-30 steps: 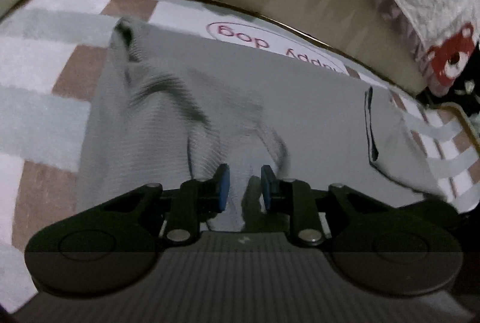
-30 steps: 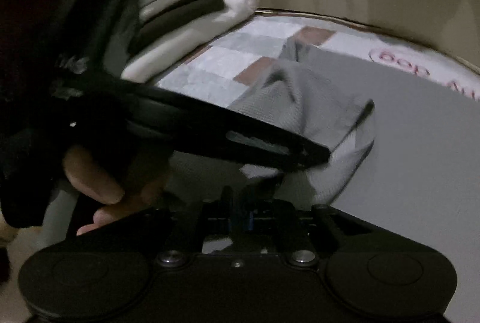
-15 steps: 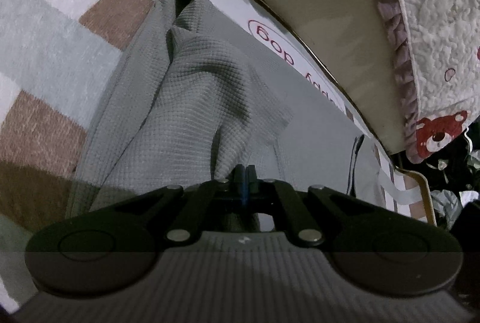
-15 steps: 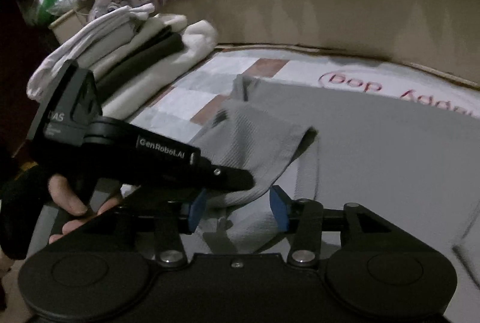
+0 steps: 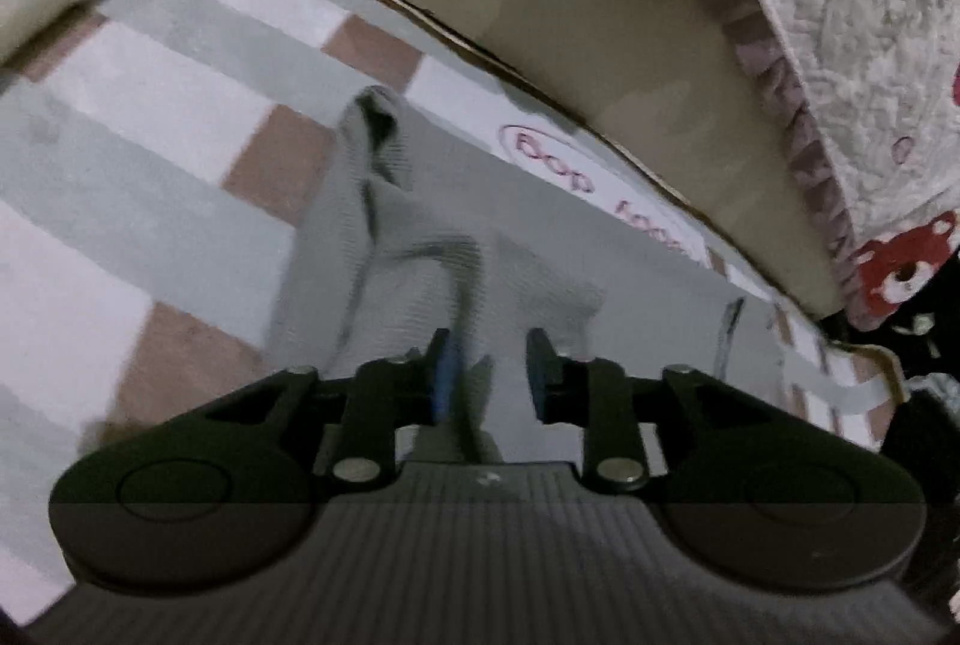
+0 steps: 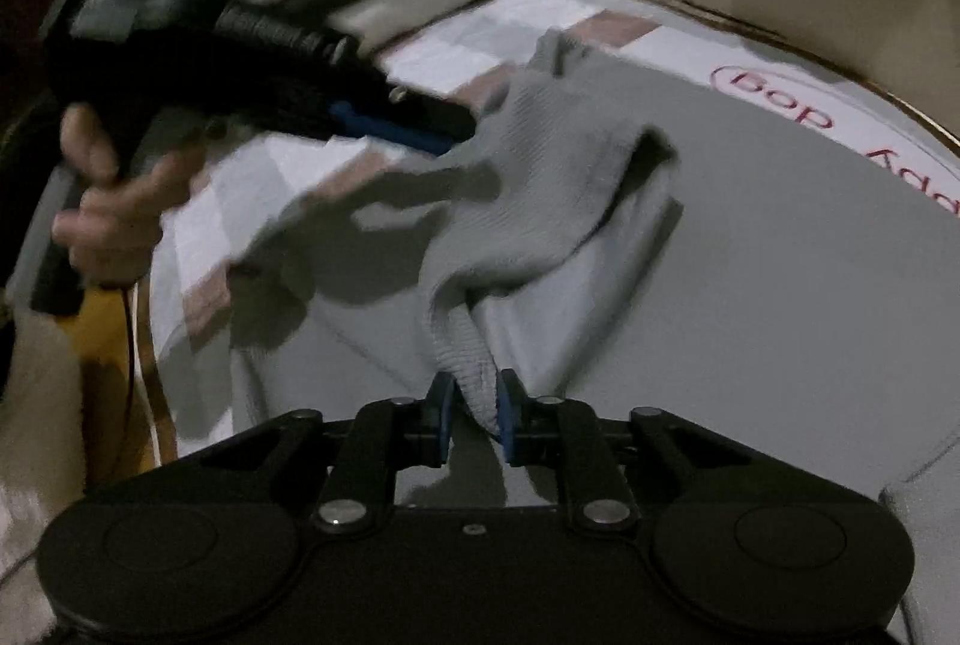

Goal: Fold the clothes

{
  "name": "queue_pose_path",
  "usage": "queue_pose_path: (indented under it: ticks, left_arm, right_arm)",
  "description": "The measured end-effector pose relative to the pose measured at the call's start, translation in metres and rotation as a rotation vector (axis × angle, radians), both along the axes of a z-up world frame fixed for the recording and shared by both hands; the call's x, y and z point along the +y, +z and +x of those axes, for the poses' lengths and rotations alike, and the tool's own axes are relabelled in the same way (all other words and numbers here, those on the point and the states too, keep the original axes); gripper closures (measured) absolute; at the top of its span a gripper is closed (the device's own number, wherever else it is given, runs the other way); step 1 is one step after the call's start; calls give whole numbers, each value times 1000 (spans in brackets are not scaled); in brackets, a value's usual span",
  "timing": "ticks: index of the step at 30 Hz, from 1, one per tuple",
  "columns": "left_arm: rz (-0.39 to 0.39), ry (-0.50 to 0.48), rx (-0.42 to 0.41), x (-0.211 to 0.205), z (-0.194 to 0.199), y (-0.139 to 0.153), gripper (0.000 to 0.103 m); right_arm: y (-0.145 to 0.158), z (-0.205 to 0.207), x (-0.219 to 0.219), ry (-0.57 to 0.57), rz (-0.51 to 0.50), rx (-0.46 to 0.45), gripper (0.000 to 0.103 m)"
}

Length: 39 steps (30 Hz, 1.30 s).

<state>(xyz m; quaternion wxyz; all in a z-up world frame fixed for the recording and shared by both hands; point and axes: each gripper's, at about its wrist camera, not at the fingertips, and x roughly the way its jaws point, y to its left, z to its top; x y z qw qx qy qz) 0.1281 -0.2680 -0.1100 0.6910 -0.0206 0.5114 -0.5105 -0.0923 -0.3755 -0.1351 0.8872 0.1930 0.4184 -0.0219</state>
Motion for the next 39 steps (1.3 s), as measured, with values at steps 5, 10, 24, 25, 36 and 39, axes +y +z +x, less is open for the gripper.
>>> queue_pose_path:
  ticks: [5, 10, 24, 25, 36, 39]
  left_arm:
    - [81, 83, 18, -1, 8, -19, 73]
    - [63, 78, 18, -1, 9, -19, 73]
    - [63, 47, -3, -7, 7, -24, 73]
    - [64, 42, -9, -8, 6, -24, 73]
    - [26, 133, -151, 28, 21, 15, 59]
    - [42, 168, -195, 53, 28, 24, 56]
  right_arm:
    - [-7, 9, -36, -283, 154, -145, 68]
    - [-23, 29, -58, -400, 124, -128, 67]
    - [13, 58, -99, -345, 84, -237, 99]
    - [12, 61, -109, -372, 80, -199, 99]
    - [25, 33, -34, -195, -112, -63, 59]
    - [11, 15, 10, -157, -194, 11, 59]
